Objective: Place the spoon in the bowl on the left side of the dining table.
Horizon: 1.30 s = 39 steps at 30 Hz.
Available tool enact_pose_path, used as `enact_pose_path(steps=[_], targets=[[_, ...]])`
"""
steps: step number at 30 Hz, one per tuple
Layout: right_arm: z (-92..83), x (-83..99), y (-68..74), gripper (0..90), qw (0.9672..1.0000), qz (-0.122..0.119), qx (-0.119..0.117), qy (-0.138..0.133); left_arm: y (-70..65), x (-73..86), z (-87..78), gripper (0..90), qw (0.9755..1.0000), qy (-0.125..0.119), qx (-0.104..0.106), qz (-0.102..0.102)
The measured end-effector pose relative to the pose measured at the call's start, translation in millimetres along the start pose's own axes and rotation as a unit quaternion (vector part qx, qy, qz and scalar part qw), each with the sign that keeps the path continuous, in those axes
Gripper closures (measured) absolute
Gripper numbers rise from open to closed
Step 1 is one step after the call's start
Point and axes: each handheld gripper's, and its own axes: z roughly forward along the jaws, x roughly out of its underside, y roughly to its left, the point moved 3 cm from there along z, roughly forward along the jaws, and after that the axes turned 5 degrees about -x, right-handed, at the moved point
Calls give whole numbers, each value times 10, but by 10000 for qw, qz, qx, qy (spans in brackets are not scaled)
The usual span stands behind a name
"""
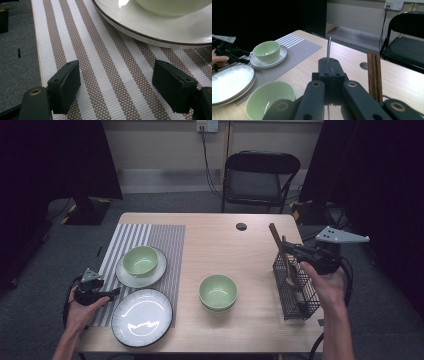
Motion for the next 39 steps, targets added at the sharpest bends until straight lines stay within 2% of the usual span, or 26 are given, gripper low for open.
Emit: enact_pose_path(steps=[4, 6, 8, 10, 11, 14, 19, 21, 22, 23, 25, 31, 34, 39], targets=[[69, -97, 31, 900, 10000, -31, -60, -17, -13, -20, -75, 254, 10000, -13, -9, 78], [105, -138, 50, 900, 9999, -49, -89, -63, -31, -38, -104, 257, 10000, -69, 8, 46], [149, -169, 71, 900, 9998, -54, -151, -100, -42, -54, -148, 258, 9999, -72, -21, 128], [206, -185, 89, 900, 9997, -61, -193, -101, -45, -64, -183, 263, 9999, -1, 26, 98], [228, -188, 93, 900, 9997, -67, -203, -109, -49, -71, -203, 266, 9999, -15, -51, 96], [319, -180, 120, 900, 9996, -48, -276, -94, -74, -82, -261, 266, 9999, -114, 98, 76], [459, -166, 154, 900, 9993, -8, -357, -85, -148, -105, -359, 266, 9995, -210, 164, 153], [508, -169, 170, 900, 9992, -8, -389, -109, -192, -111, -426, 265, 9995, -266, 124, 69], [538, -171, 183, 900, 9991, -2, -420, -112, -223, -117, -473, 262, 9992, -326, 212, 131], [575, -174, 195, 900, 9990, -11, -433, -109, -242, -119, -494, 260, 9990, -363, 249, 96], [610, -177, 213, 900, 9989, -14, -451, -97, -281, -128, -546, 260, 9986, -440, 254, 133], [770, -201, 282, 900, 9983, -31, -576, -89, -431, -214, -636, 261, 9968, -610, 446, 250], [857, -224, 328, 900, 9979, -41, -641, -90, -533, -287, -633, 260, 9950, -719, 638, 262], [981, -246, 397, 900, 9970, -71, -769, -92, -671, -387, -569, 255, 9935, -755, 754, 386]])
